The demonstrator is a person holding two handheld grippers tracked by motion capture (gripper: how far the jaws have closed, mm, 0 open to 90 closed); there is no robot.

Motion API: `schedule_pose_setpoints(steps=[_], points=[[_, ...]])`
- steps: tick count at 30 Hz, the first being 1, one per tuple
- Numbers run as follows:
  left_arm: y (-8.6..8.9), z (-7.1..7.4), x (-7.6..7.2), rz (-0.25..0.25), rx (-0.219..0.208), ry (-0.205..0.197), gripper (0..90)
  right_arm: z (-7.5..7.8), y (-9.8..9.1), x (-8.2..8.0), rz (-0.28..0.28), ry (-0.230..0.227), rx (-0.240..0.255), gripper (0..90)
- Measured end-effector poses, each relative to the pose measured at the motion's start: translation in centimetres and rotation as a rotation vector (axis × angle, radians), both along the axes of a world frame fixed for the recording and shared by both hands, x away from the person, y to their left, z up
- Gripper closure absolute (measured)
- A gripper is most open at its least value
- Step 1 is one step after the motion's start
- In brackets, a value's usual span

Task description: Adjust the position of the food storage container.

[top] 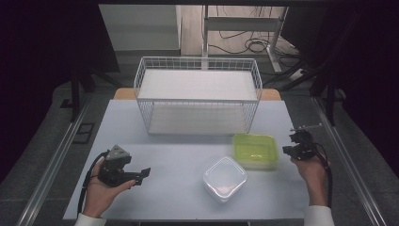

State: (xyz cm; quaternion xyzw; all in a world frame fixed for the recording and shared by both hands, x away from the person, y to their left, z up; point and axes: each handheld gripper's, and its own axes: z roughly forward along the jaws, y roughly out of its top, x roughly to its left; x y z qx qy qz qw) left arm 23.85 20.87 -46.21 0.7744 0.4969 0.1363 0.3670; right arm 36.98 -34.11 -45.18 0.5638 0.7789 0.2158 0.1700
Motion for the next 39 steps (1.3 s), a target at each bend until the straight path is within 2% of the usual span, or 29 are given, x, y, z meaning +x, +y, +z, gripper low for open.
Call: schedule_pose_setpoints(steps=[4, 8, 10, 16, 29, 34, 39], points=[[0.1, 0.0, 0.0, -0.002, -0.008, 0.002, 14.4, -0.3, 0.2, 0.1, 0.001, 0.012, -0.006, 89.0], [-0.1, -0.1, 0.0, -0.004, -0.005, 0.004, 14.4, -1.1, 1.3, 0.5, 0.013, 0.043, -0.026, 89.0], [-0.1, -0.1, 0.0, -0.005, -0.005, 0.006, 14.4, -1.2, 1.4, 0.6, 0.015, 0.042, -0.037, 89.1], [-0.3, -0.1, -0.1, -0.006, 0.000, 0.006, 14.4, -1.2, 1.6, 0.7, 0.020, 0.035, -0.027, 89.1], [-0.4, -0.3, 0.0, -0.011, 0.006, 0.010, 14.4, -1.4, 3.5, 0.6, 0.063, 0.040, -0.006, 89.2], [-0.6, -0.3, 0.0, -0.015, 0.010, 0.012, 14.4, -1.4, 4.4, 0.5, 0.082, 0.046, -0.002, 89.2], [-0.6, -0.2, 0.0, -0.020, 0.012, 0.010, 14.4, -1.4, 6.3, 0.3, 0.106, 0.047, -0.005, 89.2]])
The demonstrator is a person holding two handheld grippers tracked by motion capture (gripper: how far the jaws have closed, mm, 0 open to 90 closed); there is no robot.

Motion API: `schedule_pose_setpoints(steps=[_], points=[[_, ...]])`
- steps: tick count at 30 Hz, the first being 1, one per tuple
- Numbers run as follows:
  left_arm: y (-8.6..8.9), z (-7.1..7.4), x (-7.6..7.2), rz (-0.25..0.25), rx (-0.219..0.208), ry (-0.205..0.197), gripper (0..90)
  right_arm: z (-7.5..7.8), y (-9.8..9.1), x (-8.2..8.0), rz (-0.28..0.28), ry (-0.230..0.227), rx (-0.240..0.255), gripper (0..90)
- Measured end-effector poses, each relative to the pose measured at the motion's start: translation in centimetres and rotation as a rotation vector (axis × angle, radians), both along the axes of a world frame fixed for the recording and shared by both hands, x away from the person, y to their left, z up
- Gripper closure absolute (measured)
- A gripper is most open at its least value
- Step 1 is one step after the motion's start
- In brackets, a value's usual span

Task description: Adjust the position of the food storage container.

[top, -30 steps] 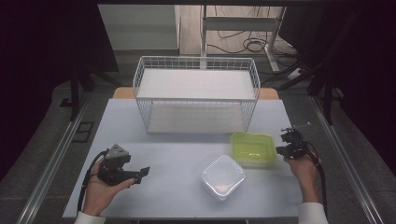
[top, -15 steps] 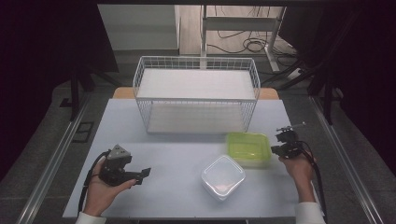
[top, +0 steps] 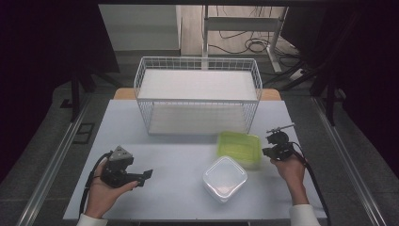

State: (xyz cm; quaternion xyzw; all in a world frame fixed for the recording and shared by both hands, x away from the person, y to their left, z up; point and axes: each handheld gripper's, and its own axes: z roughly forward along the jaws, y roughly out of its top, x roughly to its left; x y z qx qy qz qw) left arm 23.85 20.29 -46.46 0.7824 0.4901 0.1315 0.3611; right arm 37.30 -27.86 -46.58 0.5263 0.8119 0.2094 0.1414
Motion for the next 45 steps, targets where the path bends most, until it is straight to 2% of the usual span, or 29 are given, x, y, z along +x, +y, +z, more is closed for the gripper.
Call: schedule_pose_setpoints(steps=[10, 17, 21, 27, 30, 40, 45], points=[[-0.2, -0.2, 0.1, -0.006, 0.007, 0.006, 14.4, -0.3, 1.3, 0.0, -0.010, 0.021, 0.015, 89.2], [-0.3, -0.2, 0.1, -0.007, 0.011, 0.004, 14.5, -0.5, 2.9, -0.1, 0.017, 0.022, 0.013, 89.2], [-0.4, -0.3, 0.2, -0.009, 0.016, 0.008, 14.5, -0.9, 3.5, 0.0, 0.026, 0.031, 0.028, 89.2], [-0.6, -0.3, 0.2, -0.009, 0.014, 0.008, 14.6, -1.1, 4.0, 0.2, 0.031, 0.010, 0.016, 89.2], [-0.6, -0.3, 0.1, -0.015, 0.017, 0.008, 14.6, -1.0, 4.5, 0.4, 0.052, -0.010, 0.016, 89.2], [-0.7, -0.5, 0.2, -0.018, 0.027, 0.013, 14.6, -1.5, 5.3, 1.3, 0.071, -0.009, 0.008, 89.2], [-0.8, -0.6, 0.3, -0.019, 0.029, 0.020, 14.6, -1.6, 6.8, 1.9, 0.116, -0.025, -0.011, 89.2]])
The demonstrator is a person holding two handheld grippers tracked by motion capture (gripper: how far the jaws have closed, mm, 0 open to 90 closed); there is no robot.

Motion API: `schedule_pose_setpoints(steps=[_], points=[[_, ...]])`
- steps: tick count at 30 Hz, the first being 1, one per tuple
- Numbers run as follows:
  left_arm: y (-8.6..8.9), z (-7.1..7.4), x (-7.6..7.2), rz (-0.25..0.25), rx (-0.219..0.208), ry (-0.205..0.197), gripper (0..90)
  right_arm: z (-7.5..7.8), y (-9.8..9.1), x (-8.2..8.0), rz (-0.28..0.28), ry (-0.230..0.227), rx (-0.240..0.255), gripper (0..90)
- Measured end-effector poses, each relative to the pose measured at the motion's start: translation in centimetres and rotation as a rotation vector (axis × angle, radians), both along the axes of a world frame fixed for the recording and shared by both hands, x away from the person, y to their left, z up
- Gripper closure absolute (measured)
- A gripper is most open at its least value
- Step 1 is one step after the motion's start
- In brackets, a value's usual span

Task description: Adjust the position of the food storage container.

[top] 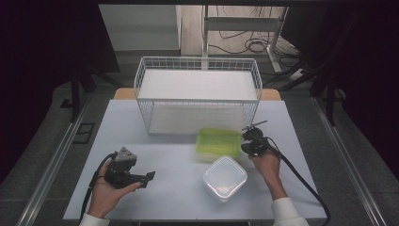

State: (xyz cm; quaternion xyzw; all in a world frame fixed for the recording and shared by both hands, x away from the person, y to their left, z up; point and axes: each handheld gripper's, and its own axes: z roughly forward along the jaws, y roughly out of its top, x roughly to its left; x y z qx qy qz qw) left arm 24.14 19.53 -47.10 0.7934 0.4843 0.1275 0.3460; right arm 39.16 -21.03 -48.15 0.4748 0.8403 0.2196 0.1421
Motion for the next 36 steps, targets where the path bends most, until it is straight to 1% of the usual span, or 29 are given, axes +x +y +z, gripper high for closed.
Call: schedule_pose_setpoints(steps=[1, 3, 4, 6, 7, 8, 9, 13, 14, 16, 17, 19, 21, 23, 31, 36], points=[[0.0, 0.0, 0.0, 0.000, 0.001, 0.001, 14.6, -0.1, 0.1, 0.1, 0.004, 0.001, 0.004, 89.2], [0.0, 0.0, 0.0, 0.000, 0.000, 0.001, 14.6, -0.2, 0.7, 0.4, 0.013, -0.006, -0.018, 89.2], [0.0, 0.0, 0.0, 0.001, -0.001, 0.001, 14.6, -0.2, 0.8, 0.4, 0.020, -0.011, -0.020, 89.2], [0.0, 0.0, 0.0, 0.001, 0.001, 0.000, 14.6, -0.1, 1.4, 0.5, 0.033, -0.016, -0.017, 89.2], [0.0, -0.1, 0.0, 0.002, 0.001, 0.001, 14.6, -0.1, 1.4, 0.5, 0.033, -0.016, -0.017, 89.2], [0.0, -0.1, 0.0, 0.002, 0.001, 0.001, 14.7, -0.2, 1.7, 0.6, 0.040, -0.016, -0.010, 89.2], [0.1, -0.1, 0.0, 0.003, 0.001, 0.001, 14.7, -0.3, 2.3, 0.7, 0.061, -0.017, -0.015, 89.2], [0.0, -0.2, 0.0, 0.003, 0.005, 0.003, 14.7, -0.3, 3.0, 0.8, 0.077, -0.022, -0.017, 89.2], [0.0, -0.2, 0.1, 0.004, 0.006, 0.006, 14.7, -0.3, 3.4, 1.0, 0.091, -0.017, -0.006, 89.2], [0.0, -0.3, 0.1, 0.003, 0.008, 0.007, 14.7, -0.4, 3.6, 1.1, 0.094, -0.019, -0.012, 89.2], [0.0, -0.3, 0.1, 0.002, 0.011, 0.009, 14.7, -0.5, 4.1, 1.2, 0.110, -0.023, -0.016, 89.2], [0.0, -0.3, 0.1, 0.004, 0.010, 0.010, 14.7, -0.5, 4.6, 1.3, 0.132, -0.029, -0.012, 89.2], [0.0, -0.4, 0.1, 0.004, 0.010, 0.010, 14.7, -0.5, 4.8, 1.3, 0.138, -0.028, -0.008, 89.2], [0.0, -0.4, 0.1, 0.006, 0.012, 0.011, 14.7, -0.6, 5.4, 1.4, 0.155, -0.032, -0.016, 89.1], [0.2, -0.5, 0.2, 0.010, 0.014, 0.011, 14.5, -0.5, 5.4, 1.5, 0.162, -0.032, -0.013, 89.1], [0.2, -0.4, 0.1, 0.011, 0.006, 0.009, 14.5, 0.2, 5.1, 1.2, 0.150, -0.051, -0.012, 89.1]])
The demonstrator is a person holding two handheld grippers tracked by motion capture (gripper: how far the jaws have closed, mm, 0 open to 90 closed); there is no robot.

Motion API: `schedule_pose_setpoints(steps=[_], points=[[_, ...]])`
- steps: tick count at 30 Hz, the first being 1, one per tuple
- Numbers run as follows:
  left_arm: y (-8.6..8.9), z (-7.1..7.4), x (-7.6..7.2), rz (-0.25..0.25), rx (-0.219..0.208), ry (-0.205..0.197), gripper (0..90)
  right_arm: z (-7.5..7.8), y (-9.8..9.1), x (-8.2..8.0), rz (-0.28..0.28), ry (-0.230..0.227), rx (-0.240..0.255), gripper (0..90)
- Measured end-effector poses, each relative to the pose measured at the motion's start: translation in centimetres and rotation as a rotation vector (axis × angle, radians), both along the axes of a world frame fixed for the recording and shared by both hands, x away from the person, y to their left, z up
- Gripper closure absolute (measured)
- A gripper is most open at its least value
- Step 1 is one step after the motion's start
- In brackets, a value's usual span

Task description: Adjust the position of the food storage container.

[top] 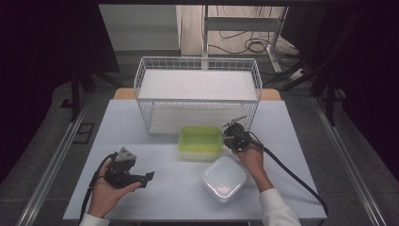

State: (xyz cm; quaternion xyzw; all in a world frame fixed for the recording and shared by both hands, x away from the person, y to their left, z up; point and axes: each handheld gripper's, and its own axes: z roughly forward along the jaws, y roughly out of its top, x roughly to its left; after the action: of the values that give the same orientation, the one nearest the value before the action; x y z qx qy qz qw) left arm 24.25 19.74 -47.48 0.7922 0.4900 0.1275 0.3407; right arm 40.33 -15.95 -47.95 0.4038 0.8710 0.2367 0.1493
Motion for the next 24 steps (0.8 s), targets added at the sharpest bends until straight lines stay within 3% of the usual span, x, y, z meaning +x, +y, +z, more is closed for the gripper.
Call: schedule_pose_setpoints(steps=[1, 6, 10, 11, 12, 13, 20, 21, 24], points=[[0.1, 0.1, 0.0, 0.001, 0.001, -0.002, 14.5, 0.8, -0.3, -0.5, -0.004, -0.023, 0.007, 89.1], [0.2, 0.1, 0.1, 0.007, -0.006, -0.006, 14.6, 2.0, -1.0, -1.6, -0.002, -0.052, 0.027, 88.2], [0.3, 0.2, 0.3, 0.014, -0.014, -0.002, 15.0, 2.9, -1.8, -2.8, -0.004, -0.077, 0.040, 73.9], [0.3, 0.2, 0.3, 0.013, -0.015, -0.002, 15.2, 3.2, -2.2, -3.3, -0.001, -0.074, 0.039, 61.5], [0.3, 0.3, 0.4, 0.014, -0.017, -0.003, 15.2, 3.2, -2.2, -3.3, -0.001, -0.074, 0.039, 61.5], [0.3, 0.3, 0.6, 0.011, -0.021, -0.006, 15.3, 3.5, -2.6, -3.9, -0.015, -0.074, 0.032, 50.5], [0.3, 0.7, 0.9, 0.010, -0.034, -0.019, 15.5, 4.3, -4.3, -5.6, -0.066, -0.106, 0.105, 34.9], [0.3, 0.8, 1.0, 0.014, -0.040, -0.026, 15.7, 4.4, -5.0, -5.9, -0.069, -0.104, 0.150, 32.3], [0.3, 1.1, 1.0, 0.024, -0.050, -0.051, 16.4, 4.6, -5.6, -6.2, -0.064, -0.090, 0.195, 30.2]])
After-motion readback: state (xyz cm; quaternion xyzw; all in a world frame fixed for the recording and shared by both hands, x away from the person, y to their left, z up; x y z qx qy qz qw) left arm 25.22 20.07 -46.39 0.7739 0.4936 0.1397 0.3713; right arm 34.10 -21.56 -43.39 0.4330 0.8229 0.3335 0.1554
